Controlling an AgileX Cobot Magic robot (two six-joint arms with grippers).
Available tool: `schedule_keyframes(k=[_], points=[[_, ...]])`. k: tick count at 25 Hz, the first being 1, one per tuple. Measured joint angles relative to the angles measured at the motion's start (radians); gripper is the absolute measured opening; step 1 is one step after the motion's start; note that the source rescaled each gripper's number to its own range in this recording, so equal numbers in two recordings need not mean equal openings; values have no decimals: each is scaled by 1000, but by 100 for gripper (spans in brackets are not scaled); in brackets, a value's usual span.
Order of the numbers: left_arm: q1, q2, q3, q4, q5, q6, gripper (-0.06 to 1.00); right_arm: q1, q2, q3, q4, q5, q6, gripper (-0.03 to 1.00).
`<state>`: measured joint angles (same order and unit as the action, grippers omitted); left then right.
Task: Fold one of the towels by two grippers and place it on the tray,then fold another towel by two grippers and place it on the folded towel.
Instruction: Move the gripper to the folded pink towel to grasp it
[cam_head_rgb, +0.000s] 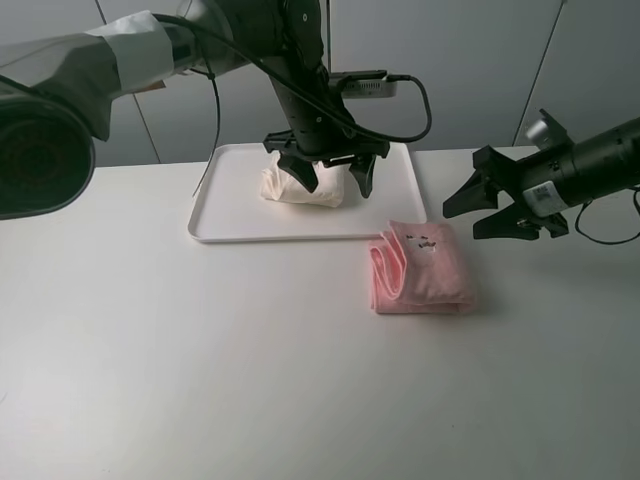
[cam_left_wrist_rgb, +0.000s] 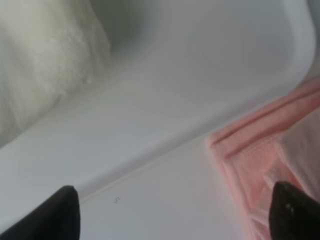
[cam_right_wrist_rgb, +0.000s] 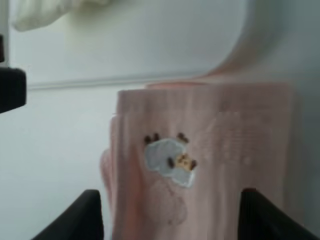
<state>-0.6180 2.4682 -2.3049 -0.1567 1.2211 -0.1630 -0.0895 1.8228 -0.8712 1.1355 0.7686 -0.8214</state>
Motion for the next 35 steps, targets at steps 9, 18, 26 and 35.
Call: schedule_keyframes(k=[9, 18, 26, 35], points=[[0, 0, 0, -2, 0, 30, 98, -6, 73, -2, -65, -24, 18, 64], [0, 0, 0, -25, 0, 35, 98, 100, 115, -2, -87, -126, 30, 67], [0, 0, 0, -25, 0, 35, 98, 118, 141, -2, -98, -161, 51, 67], [0, 0, 0, -25, 0, 49, 98, 179, 169, -8, -78, -174, 54, 66]])
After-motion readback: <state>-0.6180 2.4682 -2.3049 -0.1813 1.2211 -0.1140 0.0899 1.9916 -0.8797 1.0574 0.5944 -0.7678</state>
